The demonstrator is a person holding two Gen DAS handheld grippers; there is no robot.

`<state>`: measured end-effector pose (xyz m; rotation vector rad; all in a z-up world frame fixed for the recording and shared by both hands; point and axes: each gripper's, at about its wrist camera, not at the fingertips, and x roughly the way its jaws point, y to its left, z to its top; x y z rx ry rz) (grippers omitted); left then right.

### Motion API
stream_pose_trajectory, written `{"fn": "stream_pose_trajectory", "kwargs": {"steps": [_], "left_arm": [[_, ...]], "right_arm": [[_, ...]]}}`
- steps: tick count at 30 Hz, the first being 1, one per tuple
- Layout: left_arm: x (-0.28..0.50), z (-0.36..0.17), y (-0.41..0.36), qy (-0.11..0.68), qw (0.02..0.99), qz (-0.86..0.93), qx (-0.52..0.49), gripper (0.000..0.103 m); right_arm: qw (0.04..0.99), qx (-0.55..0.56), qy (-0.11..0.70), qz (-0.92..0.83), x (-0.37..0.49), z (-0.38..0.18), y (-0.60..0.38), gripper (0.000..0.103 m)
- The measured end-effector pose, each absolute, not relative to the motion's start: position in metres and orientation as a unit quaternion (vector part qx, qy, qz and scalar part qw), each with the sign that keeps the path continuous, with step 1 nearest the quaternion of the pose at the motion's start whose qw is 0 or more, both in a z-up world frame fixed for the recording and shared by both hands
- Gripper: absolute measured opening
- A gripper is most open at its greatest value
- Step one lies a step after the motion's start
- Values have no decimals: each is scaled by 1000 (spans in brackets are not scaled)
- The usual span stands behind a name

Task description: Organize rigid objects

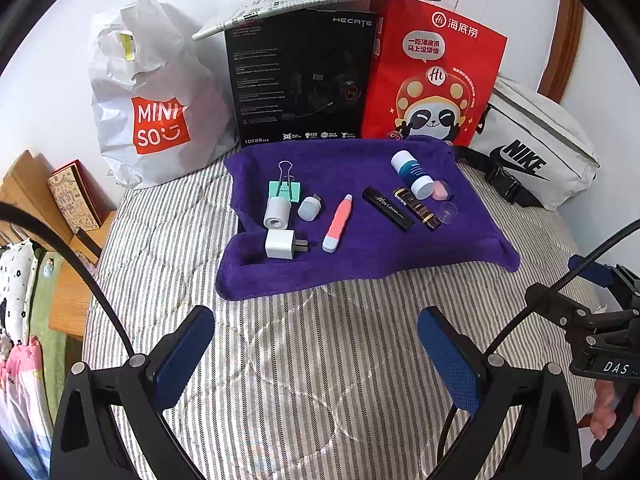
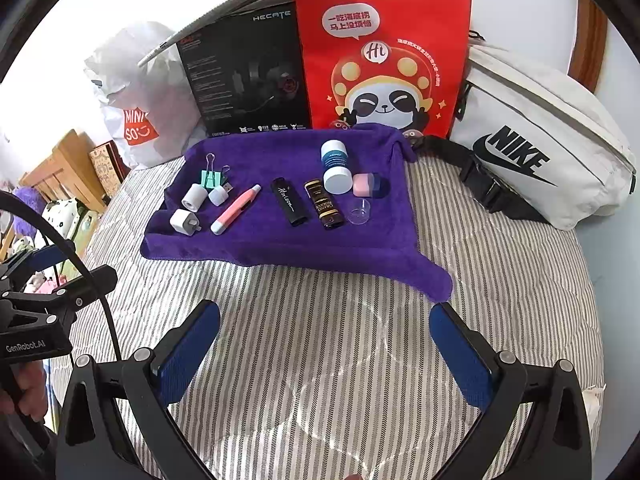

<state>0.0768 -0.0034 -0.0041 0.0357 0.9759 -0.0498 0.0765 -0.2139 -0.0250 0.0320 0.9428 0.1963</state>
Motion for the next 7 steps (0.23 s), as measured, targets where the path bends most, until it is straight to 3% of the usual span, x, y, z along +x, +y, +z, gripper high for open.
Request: {"fn": "stream_pose_trajectory", "kwargs": {"steps": [7], "left_arm": [[77,-4,-3,467,884,-23,17,103]], "right_arm": [[886,18,454,93,77,-25,-214,103]]}}
